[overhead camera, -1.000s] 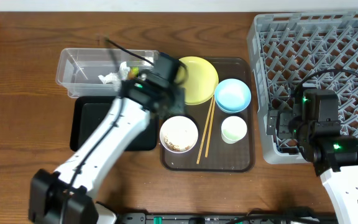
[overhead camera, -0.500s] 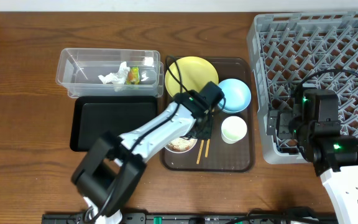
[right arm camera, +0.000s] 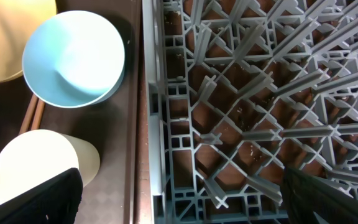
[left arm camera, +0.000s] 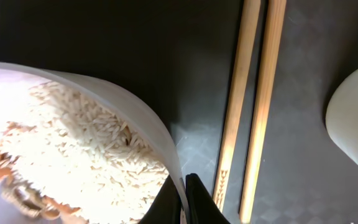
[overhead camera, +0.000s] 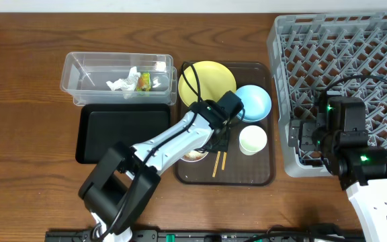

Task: Sort waste into correct bins and load items into the dishwasher rack
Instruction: 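Grasp the rim of the white rice bowl with the left gripper, then move the bowl over the black tray and tip the rice out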

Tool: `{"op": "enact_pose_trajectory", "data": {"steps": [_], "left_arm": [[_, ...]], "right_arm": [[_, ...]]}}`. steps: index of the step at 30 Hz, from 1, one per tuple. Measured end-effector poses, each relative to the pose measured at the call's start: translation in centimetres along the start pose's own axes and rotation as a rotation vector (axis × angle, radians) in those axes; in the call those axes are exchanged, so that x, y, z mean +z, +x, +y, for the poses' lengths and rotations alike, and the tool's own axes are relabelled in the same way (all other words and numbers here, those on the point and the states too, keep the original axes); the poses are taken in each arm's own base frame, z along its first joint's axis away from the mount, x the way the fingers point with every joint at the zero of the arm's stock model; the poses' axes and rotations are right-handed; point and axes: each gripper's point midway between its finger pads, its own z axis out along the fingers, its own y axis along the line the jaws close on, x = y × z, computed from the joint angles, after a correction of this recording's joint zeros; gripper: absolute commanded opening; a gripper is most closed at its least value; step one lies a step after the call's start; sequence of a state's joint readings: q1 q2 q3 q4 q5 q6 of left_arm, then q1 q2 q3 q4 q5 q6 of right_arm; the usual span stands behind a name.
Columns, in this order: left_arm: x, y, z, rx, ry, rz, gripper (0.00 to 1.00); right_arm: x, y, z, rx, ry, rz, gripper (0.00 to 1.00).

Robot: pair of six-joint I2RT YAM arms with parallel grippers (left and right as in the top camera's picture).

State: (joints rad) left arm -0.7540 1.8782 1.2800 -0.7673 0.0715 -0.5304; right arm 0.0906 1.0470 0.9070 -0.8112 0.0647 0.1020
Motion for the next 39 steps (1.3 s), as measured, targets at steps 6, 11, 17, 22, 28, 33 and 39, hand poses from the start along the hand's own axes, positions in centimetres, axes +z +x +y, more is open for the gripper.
{"op": "enact_pose_trajectory", "data": {"steps": [6, 11, 17, 22, 28, 33, 39], "left_arm": [[-3.0, -0.3, 0.2, 0.004, 0.028, -0.052, 0.06], [-7.8, -1.2, 1.8, -0.021, 0.081, -0.142, 0.06], [-11.7, -2.5, 6.0, -0.067, 0.196, -0.174, 0.06], [-11.9, -3.0, 9.1, -0.084, 0.354, -0.142, 0.06], [-10.8, -1.2, 11.9, -0.111, 0.610, -0.103, 0.06], [-11.2, 0.0, 13.4, -0.153, 0.858, -0.155, 0.06], [-11.9, 0.0, 15.2, -0.270, 1.070, -0.231, 0.06]], "right_arm": [[0.0, 0.0, 0.0, 0.000, 0.000, 0.000, 0.99], [0.0, 0.0, 0.0, 0.000, 0.000, 0.000, 0.99], [0.0, 0.0, 0.0, 0.000, 0.000, 0.000, 0.99], [0.0, 0.0, 0.0, 0.000, 0.000, 0.000, 0.99], [0.0, 0.0, 0.0, 0.000, 0.000, 0.000, 0.99], [0.0, 0.0, 0.0, 0.000, 0.000, 0.000, 0.99], [0.0, 0.0, 0.0, 0.000, 0.000, -0.001, 0.99]]}}
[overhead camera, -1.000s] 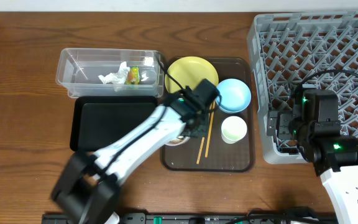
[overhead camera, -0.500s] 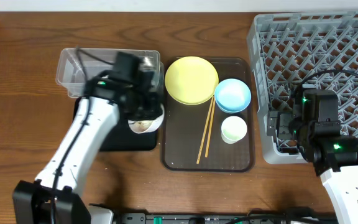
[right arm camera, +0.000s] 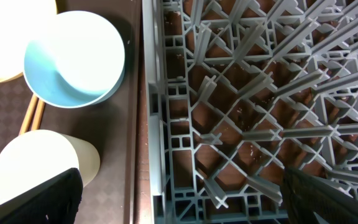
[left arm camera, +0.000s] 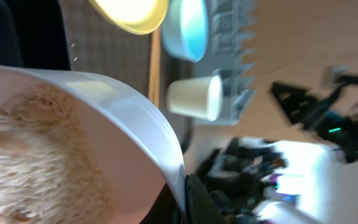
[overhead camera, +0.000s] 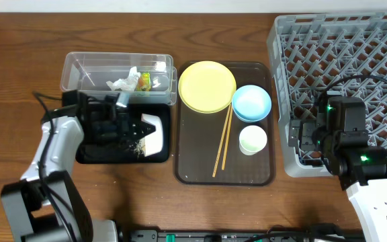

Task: Sort waste into correct bins and load items into the dishwasher rack
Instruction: 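Move the bowl over the black tray and tip the rice out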

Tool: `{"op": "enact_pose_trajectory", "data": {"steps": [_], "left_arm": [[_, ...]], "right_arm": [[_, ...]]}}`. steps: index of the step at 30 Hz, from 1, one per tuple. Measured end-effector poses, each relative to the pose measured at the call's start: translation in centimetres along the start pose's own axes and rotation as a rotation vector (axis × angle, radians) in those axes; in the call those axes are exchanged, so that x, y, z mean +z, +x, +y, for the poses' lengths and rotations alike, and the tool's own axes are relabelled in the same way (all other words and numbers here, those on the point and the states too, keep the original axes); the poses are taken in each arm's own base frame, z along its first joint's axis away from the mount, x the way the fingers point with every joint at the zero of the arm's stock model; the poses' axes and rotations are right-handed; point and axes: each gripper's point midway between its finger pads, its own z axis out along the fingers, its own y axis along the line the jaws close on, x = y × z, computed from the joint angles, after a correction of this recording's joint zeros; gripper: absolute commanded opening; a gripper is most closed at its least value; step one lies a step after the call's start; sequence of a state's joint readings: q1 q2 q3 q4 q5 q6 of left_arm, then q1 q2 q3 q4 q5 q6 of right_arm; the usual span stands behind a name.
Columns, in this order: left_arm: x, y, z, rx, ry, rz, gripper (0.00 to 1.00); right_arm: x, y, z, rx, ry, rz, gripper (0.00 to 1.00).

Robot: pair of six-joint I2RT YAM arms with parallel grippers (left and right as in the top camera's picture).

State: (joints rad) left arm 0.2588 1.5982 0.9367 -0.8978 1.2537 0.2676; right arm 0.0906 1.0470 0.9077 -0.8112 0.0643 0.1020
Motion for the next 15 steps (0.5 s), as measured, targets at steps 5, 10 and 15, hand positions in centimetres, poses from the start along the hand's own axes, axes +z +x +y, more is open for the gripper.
{"op": "enact_pose_trajectory", "data": {"steps": [5, 10, 15], "left_arm": [[-1.3, -1.4, -0.2, -0.105, 0.150, -0.075, 0.06], [-2.2, -2.4, 0.2, -0.303, 0.249, -0.108, 0.06], [-2.8, -2.9, 0.5, -0.489, 0.290, -0.111, 0.06]], "right_arm": [[0.0, 0.2, 0.0, -0.001, 0.001, 0.009, 0.99], [0.0, 0.3, 0.0, -0.001, 0.001, 0.011, 0.99], [0.0, 0.3, 0.0, -0.001, 0.001, 0.011, 0.99]]}}
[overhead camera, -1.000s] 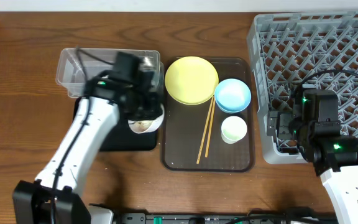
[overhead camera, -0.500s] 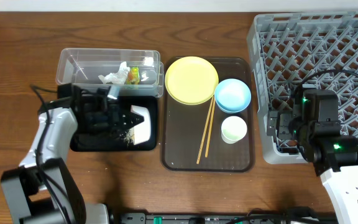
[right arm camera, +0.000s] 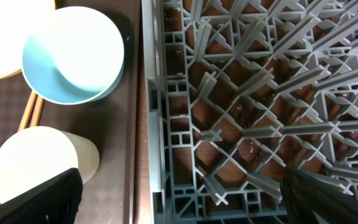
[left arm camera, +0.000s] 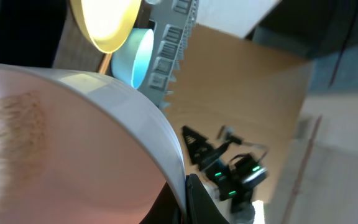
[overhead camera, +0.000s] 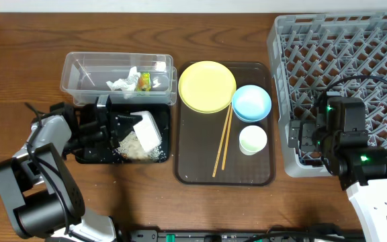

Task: Sort waste into correct bins and load items into the dishwasher rack
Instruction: 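Move the bowl over the black tray and tip the rice out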

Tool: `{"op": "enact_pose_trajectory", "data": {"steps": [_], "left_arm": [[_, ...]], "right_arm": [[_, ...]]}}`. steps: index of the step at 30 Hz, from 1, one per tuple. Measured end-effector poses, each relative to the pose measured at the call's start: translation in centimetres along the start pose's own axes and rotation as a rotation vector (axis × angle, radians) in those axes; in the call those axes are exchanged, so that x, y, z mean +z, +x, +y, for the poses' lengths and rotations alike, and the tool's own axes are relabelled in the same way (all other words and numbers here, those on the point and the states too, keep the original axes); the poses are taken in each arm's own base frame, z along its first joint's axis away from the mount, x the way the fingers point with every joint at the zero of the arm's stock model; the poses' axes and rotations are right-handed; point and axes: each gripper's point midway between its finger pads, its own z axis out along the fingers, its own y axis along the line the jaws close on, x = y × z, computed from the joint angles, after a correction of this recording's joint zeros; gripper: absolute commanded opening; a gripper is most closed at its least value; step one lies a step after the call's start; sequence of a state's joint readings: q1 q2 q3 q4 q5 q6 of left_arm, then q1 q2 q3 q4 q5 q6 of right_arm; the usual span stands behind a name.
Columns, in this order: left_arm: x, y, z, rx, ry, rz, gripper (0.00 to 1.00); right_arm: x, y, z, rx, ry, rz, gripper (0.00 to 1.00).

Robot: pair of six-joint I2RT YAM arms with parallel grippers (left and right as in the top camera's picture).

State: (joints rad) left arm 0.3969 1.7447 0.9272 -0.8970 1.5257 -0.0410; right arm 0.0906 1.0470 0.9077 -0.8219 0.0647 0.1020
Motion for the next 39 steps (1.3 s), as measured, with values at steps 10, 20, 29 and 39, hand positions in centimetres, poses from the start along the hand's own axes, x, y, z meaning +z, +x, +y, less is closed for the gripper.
{"op": "enact_pose_trajectory", "data": {"steps": [10, 20, 29, 39], "left_arm": [[-1.6, -0.9, -0.5, -0.301, 0.045, -0.047, 0.06], [-2.1, -1.9, -0.7, -0.251, 0.057, -0.069, 0.06], [-2.2, -3.2, -1.0, 0.228, 0.039, -0.093, 0.06], [-2.0, -3.0, -0.9, 0.301, 0.034, -0.089, 0.06]], "right_arm": [[0.0, 0.0, 0.0, 0.000, 0.000, 0.000, 0.99], [0.0, 0.1, 0.0, 0.000, 0.000, 0.004, 0.99], [0.0, 0.1, 0.0, 0.000, 0.000, 0.004, 0.99], [0.0, 0.1, 0.0, 0.000, 0.000, 0.004, 0.99]]}}
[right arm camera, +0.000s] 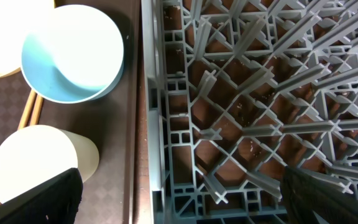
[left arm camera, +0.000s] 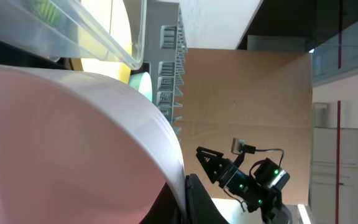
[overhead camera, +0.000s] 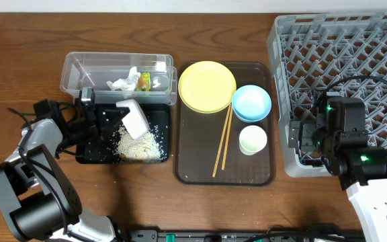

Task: Sort waste into correct bins and load items into the dishwasher rack
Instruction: 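Move the bowl over the black tray and tip the rice out, then carry the empty white bowl back and set it on the brown tray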

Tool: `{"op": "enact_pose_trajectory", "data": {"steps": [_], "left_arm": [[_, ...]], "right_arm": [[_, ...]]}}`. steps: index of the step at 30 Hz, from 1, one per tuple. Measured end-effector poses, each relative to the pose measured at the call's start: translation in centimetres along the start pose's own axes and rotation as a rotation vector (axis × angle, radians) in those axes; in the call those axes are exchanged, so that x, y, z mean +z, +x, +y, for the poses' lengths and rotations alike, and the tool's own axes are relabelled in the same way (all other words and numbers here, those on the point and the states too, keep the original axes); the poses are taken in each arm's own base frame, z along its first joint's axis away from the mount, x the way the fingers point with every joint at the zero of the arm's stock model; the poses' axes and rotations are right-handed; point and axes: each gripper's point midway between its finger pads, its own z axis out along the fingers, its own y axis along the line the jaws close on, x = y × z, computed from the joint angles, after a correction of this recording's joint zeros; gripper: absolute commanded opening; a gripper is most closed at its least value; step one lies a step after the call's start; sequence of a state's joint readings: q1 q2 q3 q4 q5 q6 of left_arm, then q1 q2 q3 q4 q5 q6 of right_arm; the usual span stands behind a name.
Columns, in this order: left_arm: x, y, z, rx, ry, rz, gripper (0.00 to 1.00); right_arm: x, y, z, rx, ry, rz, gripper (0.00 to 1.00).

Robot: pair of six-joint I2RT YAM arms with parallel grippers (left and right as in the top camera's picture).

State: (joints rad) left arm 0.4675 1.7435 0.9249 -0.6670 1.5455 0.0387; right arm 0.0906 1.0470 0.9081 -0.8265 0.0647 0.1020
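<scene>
My left gripper (overhead camera: 111,115) is shut on the rim of a white bowl (overhead camera: 134,118), held tipped on its side over the black tray (overhead camera: 158,114). A heap of rice (overhead camera: 140,144) lies on that tray below the bowl. In the left wrist view the bowl's wall (left arm camera: 73,143) fills the frame, pinched at my left gripper (left arm camera: 183,199). My right gripper (right arm camera: 182,208) is open over the left edge of the grey dishwasher rack (overhead camera: 341,60), with nothing between its fingers (right arm camera: 36,199).
A clear bin (overhead camera: 93,74) with paper scraps stands behind the black tray. The brown tray (overhead camera: 193,168) holds a yellow plate (overhead camera: 207,86), a blue bowl (overhead camera: 252,102), a cream cup (overhead camera: 252,140) and chopsticks (overhead camera: 222,144). The rack (right arm camera: 260,93) fills the right side.
The bowl sits further back and left over the black tray, tipped more. The rice heap on the tray has grown and spread. The right arm has not moved.
My left gripper was shut on the rim of the rice-filled bowl on the brown tray. Then it held the bowl tilted over the black tray. Then rice lay on that tray under it, and now a larger heap does. The right gripper stayed open at the rack.
</scene>
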Motion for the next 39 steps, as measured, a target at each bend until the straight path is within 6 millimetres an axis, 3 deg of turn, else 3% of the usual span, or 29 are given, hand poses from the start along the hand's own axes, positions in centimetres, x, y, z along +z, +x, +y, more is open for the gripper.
{"op": "enact_pose_trajectory", "data": {"steps": [5, 13, 18, 22, 28, 30, 36, 39], "left_arm": [[1.6, 1.7, -0.3, 0.053, -0.079, 0.062, 0.06], [8.0, 8.9, -1.5, 0.424, -0.391, 0.298, 0.06], [12.5, 12.9, 0.6, 0.687, -0.595, 0.422, 0.06], [15.4, 14.8, 2.7, 0.838, -0.707, 0.468, 0.06], [17.9, 16.4, 7.1, 0.927, -0.855, 0.513, 0.07], [18.3, 16.5, 8.2, 0.940, -0.887, 0.516, 0.12], [18.2, 16.1, 8.5, 0.949, -0.929, 0.495, 0.36], [18.4, 15.9, 7.5, 0.947, -0.935, 0.484, 0.42]], "right_arm": [[0.0, 0.0, 0.0, 0.000, 0.000, 0.000, 0.99], [0.0, 0.0, 0.0, 0.000, 0.000, 0.000, 0.99], [0.0, 0.0, 0.0, 0.000, 0.000, 0.000, 0.99], [0.0, 0.0, 0.0, 0.000, 0.000, 0.000, 0.99], [0.0, 0.0, 0.0, 0.000, 0.000, 0.000, 0.99], [0.0, 0.0, 0.0, 0.000, 0.000, 0.000, 0.99], [0.0, 0.0, 0.0, 0.000, 0.000, 0.000, 0.99], [0.0, 0.0, 0.0, 0.000, 0.000, 0.000, 0.99]]}}
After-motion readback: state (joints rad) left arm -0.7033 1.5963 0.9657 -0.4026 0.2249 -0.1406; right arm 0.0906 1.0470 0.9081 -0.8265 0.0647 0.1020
